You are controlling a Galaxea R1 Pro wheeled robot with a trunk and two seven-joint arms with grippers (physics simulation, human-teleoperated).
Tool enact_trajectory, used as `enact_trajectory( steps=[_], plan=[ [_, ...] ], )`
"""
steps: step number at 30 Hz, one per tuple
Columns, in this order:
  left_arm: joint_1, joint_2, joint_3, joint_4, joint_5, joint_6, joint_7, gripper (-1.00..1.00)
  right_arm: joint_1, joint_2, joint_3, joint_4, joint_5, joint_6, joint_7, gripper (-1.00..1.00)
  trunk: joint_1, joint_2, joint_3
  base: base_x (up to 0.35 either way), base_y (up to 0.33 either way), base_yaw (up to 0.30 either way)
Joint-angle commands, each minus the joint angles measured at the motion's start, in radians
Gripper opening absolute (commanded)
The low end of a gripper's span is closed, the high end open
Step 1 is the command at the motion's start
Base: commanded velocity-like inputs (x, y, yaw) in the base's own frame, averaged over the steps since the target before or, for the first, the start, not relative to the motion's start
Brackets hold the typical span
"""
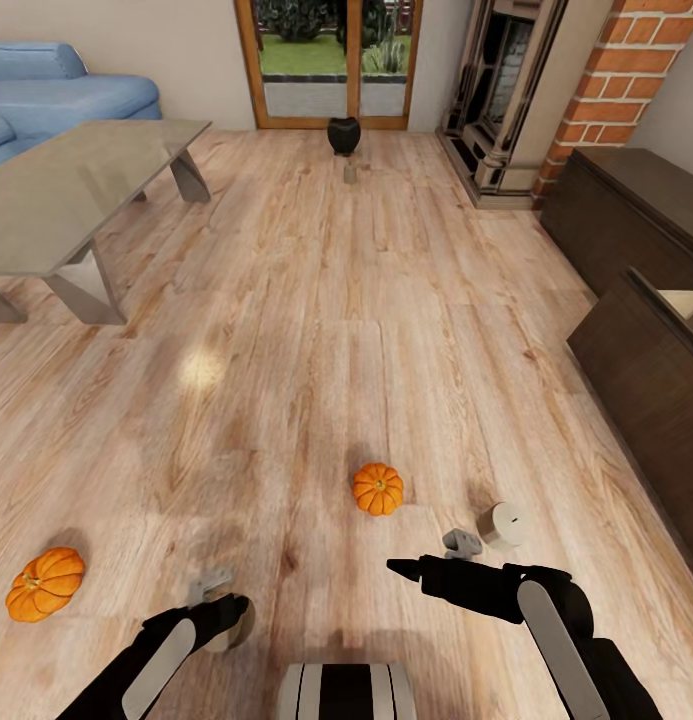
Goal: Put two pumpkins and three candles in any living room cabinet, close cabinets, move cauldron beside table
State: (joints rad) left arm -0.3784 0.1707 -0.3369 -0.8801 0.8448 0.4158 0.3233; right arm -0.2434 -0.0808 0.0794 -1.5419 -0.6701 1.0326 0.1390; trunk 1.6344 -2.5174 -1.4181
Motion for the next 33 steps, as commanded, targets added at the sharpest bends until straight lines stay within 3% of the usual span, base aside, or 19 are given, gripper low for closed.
enact_trajectory(
  steps=[1, 18, 22, 33],
  plan=[
    [-0.001, 0.001, -0.005, 0.000, 0.010, -0.008, 0.008, 1.00, 0.000, 0.000, 0.000, 0.000, 0.010, 0.003, 0.010, 1.00, 0.000, 0.000, -0.001, 0.000, 0.000, 0.000],
    [-0.001, 0.001, -0.005, 0.022, 0.011, -0.025, 0.010, 1.00, 0.000, 0.000, -0.001, 0.000, 0.010, 0.001, 0.009, 1.00, 0.000, 0.000, -0.001, 0.000, 0.000, 0.000],
    [-0.001, 0.001, -0.005, 0.023, 0.011, -0.027, 0.010, 1.00, 0.000, 0.000, 0.000, 0.000, 0.010, 0.001, 0.009, 1.00, 0.002, -0.001, -0.016, 0.000, 0.000, 0.000],
    [-0.001, 0.001, -0.005, 0.024, 0.011, -0.038, 0.010, 1.00, 0.000, 0.000, 0.003, 0.003, 0.012, 0.001, 0.007, 1.00, 0.002, -0.001, -0.016, 0.000, 0.000, 0.000]
  ],
)
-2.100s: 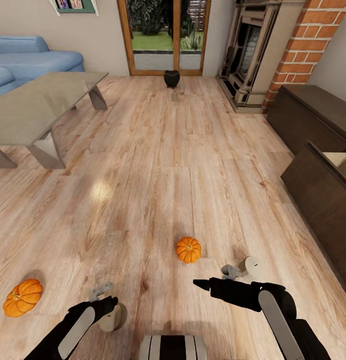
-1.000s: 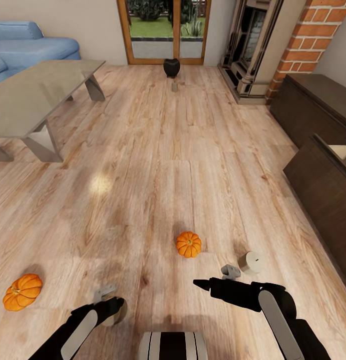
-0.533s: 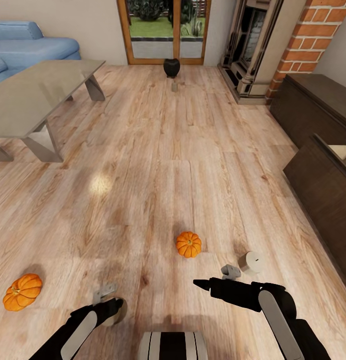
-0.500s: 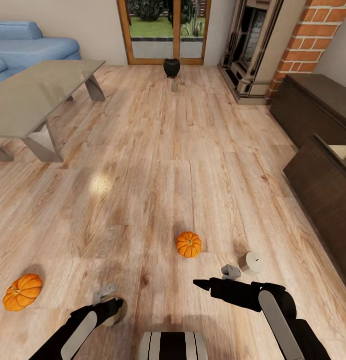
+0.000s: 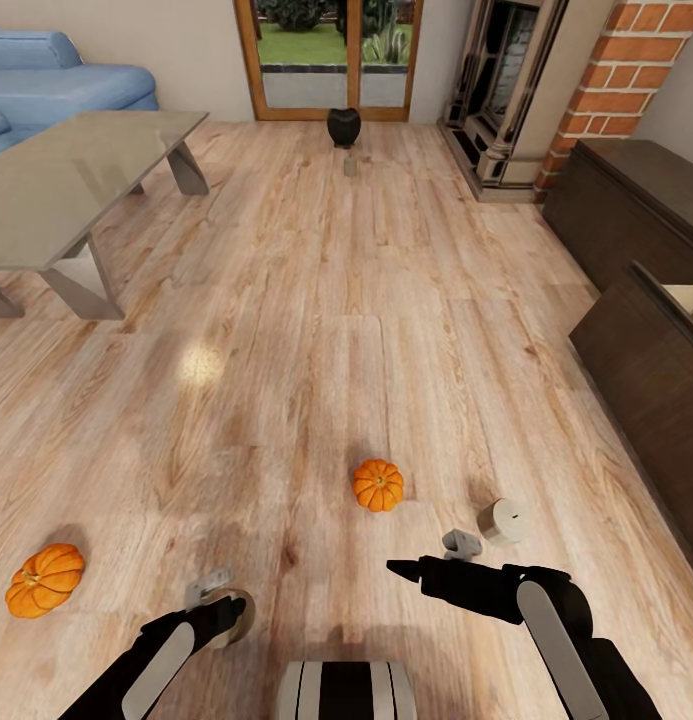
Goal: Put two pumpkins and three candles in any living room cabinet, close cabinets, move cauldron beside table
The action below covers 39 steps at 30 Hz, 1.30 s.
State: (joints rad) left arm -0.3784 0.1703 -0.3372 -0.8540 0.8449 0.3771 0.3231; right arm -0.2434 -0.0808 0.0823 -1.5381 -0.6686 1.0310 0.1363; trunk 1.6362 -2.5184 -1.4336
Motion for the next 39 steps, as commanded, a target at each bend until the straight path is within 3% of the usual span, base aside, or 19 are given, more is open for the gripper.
enact_trajectory(
  steps=[1, 9, 14, 25, 29, 34, 35, 39],
  plan=[
    [-0.001, 0.001, -0.005, -0.002, 0.010, 0.000, 0.010, 1.00, 0.000, 0.000, 0.000, 0.000, 0.010, 0.003, 0.010, 1.00, 0.000, 0.000, -0.001, 0.000, 0.000, 0.000],
    [-0.001, 0.002, -0.004, -0.002, 0.011, -0.001, 0.011, 1.00, 0.000, 0.000, 0.002, -0.002, 0.010, 0.003, 0.009, 1.00, 0.000, 0.000, -0.001, 0.000, 0.000, 0.000],
    [-0.001, 0.002, -0.004, -0.002, 0.011, -0.001, 0.011, 1.00, 0.000, 0.000, 0.002, -0.002, 0.010, 0.003, 0.009, 1.00, 0.002, -0.001, -0.020, 0.000, 0.000, 0.000],
    [-0.001, 0.002, -0.004, -0.002, 0.011, -0.001, 0.011, 1.00, 0.000, 0.000, 0.002, -0.003, 0.010, 0.003, 0.009, 1.00, 0.002, -0.001, -0.020, 0.000, 0.000, 0.000],
    [-0.001, 0.002, -0.004, -0.002, 0.011, -0.001, 0.011, 1.00, 0.000, 0.000, 0.002, -0.003, 0.010, 0.003, 0.009, 1.00, 0.004, -0.002, -0.035, 0.000, 0.000, 0.000],
    [-0.001, 0.002, -0.003, -0.002, 0.011, -0.001, 0.011, 1.00, 0.000, 0.000, 0.002, -0.003, 0.010, 0.004, 0.009, 1.00, 0.004, -0.002, -0.035, 0.000, 0.000, 0.000],
    [-0.001, 0.002, -0.003, -0.002, 0.011, -0.001, 0.011, -1.00, 0.000, 0.000, 0.002, -0.003, 0.010, 0.004, 0.009, 1.00, 0.004, -0.002, -0.035, 0.000, 0.000, 0.000],
    [-0.001, 0.002, -0.003, -0.002, 0.011, -0.010, 0.011, -1.00, 0.000, 0.000, 0.002, -0.002, 0.010, 0.003, 0.009, 1.00, 0.004, -0.002, -0.035, 0.000, 0.000, 0.000]
  ],
)
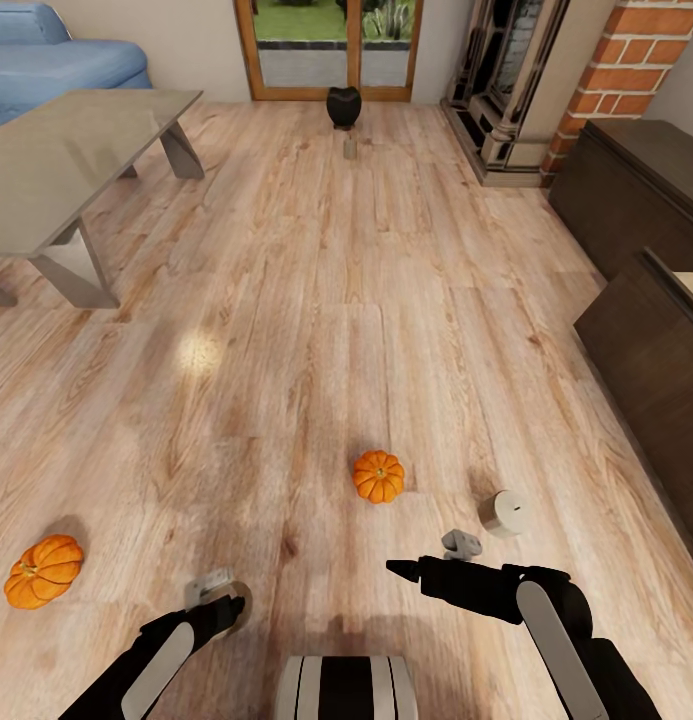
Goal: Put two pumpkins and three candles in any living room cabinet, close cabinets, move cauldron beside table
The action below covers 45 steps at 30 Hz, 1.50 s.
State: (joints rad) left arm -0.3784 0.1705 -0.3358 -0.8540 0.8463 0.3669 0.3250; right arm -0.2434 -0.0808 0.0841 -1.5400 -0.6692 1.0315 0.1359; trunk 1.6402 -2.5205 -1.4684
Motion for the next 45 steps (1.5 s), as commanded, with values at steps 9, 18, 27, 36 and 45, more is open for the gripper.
enact_trajectory(
  steps=[9, 18, 27, 36, 45],
  plan=[
    [0.000, 0.003, -0.005, -0.002, 0.010, -0.006, 0.009, -1.00, 0.000, 0.000, 0.000, 0.002, 0.011, 0.002, 0.010, 1.00, 0.000, 0.000, -0.001, 0.000, 0.000, 0.000],
    [0.000, 0.004, -0.003, -0.002, 0.010, -0.006, 0.008, -1.00, 0.000, 0.000, 0.000, 0.003, 0.011, 0.002, 0.008, 1.00, 0.000, 0.000, -0.001, 0.000, 0.000, 0.000],
    [0.000, 0.004, -0.003, -0.002, 0.010, -0.006, 0.008, -1.00, 0.000, 0.000, -0.001, 0.003, 0.011, 0.004, 0.008, 1.00, -0.003, 0.001, 0.023, 0.000, 0.000, 0.000],
    [0.000, 0.011, -0.001, -0.028, 0.010, 0.004, 0.009, -1.00, 0.000, 0.000, -0.003, 0.007, 0.016, 0.005, 0.005, 1.00, -0.006, 0.003, 0.046, 0.000, 0.000, 0.000],
    [0.007, 0.020, 0.144, -0.334, 0.016, 0.363, 0.156, -1.00, 0.000, 0.002, -0.013, 0.011, 0.018, 0.011, -0.145, 1.00, -0.010, 0.005, 0.081, 0.000, 0.000, 0.000]
  ],
)
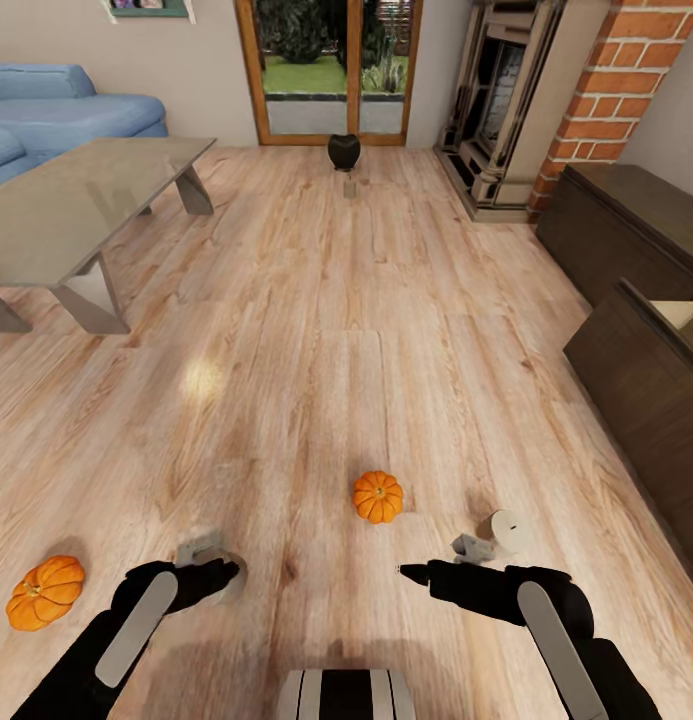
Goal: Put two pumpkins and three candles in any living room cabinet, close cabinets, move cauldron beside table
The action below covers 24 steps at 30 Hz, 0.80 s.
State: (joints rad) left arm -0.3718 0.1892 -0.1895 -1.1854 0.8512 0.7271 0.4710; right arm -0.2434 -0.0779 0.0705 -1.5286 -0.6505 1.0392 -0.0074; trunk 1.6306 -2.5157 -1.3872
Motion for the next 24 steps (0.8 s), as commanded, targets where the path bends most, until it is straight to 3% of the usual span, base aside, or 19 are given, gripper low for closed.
enact_trajectory(
  steps=[1, 6, 10, 14, 24],
  plan=[
    [0.002, 0.001, 0.012, -0.028, 0.012, 0.040, 0.018, -1.00, 0.000, -0.001, 0.001, -0.001, -0.001, 0.003, -0.035, 1.00, 0.000, 0.000, 0.003, 0.000, 0.000, 0.000],
    [0.005, -0.004, 0.037, -0.112, 0.017, 0.149, 0.096, -1.00, 0.000, 0.000, 0.002, -0.005, -0.008, 0.005, -0.218, 1.00, -0.003, 0.001, 0.023, 0.000, 0.000, 0.000],
    [0.009, -0.012, 0.037, -0.162, 0.026, 0.161, 0.175, -1.00, 0.000, 0.000, 0.002, -0.008, -0.011, 0.008, -0.326, 1.00, -0.005, 0.002, 0.038, 0.000, 0.000, 0.000],
    [0.011, -0.015, 0.036, -0.179, 0.039, 0.164, 0.197, -1.00, 0.000, 0.003, 0.002, -0.008, -0.011, 0.008, -0.416, 1.00, -0.006, 0.003, 0.053, 0.000, 0.000, 0.000],
    [0.025, -0.017, 0.036, -0.243, 0.047, 0.212, 0.199, -1.00, 0.000, 0.004, 0.000, -0.001, -0.012, 0.008, -0.532, 1.00, -0.011, 0.005, 0.092, 0.000, 0.000, 0.000]
  ],
)
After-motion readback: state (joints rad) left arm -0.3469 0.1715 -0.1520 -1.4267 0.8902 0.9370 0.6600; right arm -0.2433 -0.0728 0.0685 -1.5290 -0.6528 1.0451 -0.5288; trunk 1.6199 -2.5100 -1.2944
